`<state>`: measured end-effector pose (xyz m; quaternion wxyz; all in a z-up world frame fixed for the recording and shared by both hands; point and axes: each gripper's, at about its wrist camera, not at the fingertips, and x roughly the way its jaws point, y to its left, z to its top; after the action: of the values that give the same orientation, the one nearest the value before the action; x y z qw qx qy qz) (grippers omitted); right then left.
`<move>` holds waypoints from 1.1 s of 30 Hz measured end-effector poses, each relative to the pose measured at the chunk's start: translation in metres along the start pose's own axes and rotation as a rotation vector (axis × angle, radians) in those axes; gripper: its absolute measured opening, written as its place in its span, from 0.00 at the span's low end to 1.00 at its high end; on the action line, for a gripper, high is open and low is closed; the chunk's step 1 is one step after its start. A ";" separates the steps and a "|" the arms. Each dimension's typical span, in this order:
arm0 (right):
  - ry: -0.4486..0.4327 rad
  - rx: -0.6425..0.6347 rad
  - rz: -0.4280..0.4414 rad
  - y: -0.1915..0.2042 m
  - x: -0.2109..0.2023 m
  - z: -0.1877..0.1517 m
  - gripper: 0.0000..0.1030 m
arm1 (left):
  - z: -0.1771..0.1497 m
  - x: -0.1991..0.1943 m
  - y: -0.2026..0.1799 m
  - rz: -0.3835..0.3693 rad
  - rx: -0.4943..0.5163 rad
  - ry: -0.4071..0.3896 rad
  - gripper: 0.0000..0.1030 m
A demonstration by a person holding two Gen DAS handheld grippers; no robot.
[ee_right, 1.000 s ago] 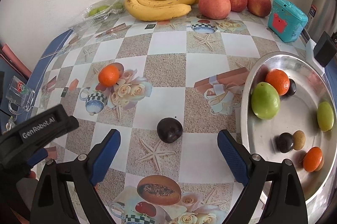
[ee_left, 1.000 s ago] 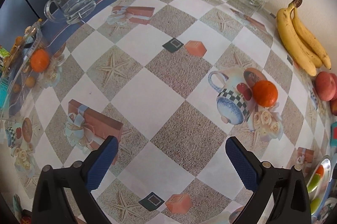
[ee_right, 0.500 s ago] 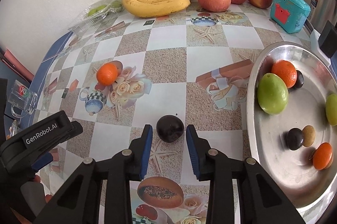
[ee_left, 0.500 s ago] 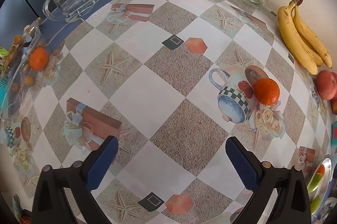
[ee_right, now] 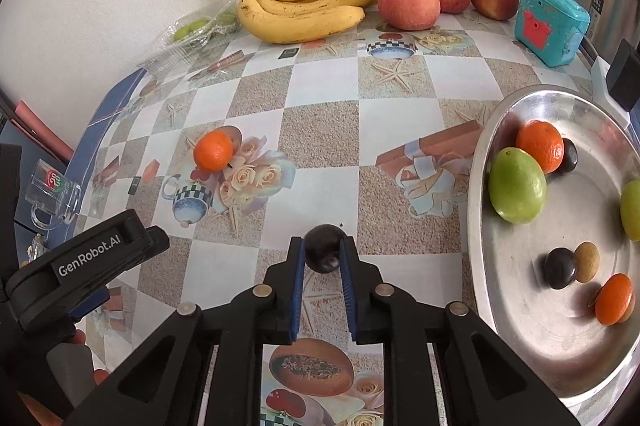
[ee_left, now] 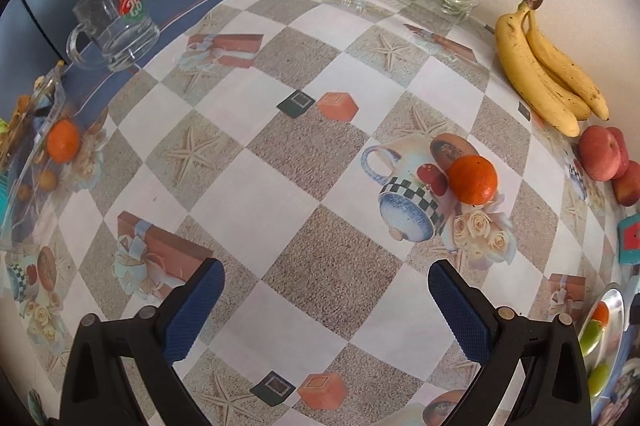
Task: Organize fruits
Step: 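Grasp the dark plum on the tablecloth with the right tool, then grasp the orange with the left tool while the right tool holds the plum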
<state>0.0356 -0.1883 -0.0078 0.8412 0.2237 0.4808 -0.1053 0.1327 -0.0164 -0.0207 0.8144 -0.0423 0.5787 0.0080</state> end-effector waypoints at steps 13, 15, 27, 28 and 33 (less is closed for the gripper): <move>0.012 0.027 -0.028 -0.010 0.005 0.001 0.27 | -0.002 -0.002 -0.003 -0.007 0.012 0.001 1.00; 0.013 0.031 -0.025 -0.010 0.006 0.001 0.28 | -0.003 -0.002 -0.003 -0.009 0.014 0.001 1.00; 0.027 0.038 0.023 -0.009 0.016 0.004 0.28 | -0.003 0.003 -0.007 -0.002 0.036 0.003 1.00; 0.028 0.036 0.025 -0.009 0.017 0.004 0.28 | -0.003 0.003 -0.007 -0.002 0.037 0.003 1.00; 0.035 0.040 0.038 -0.008 0.020 0.004 0.28 | -0.004 0.003 -0.009 0.003 0.041 0.001 1.00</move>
<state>0.0462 -0.1966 -0.0252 0.8298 0.2515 0.4889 -0.0951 0.1308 -0.0259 -0.0245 0.8149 -0.0246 0.5791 -0.0028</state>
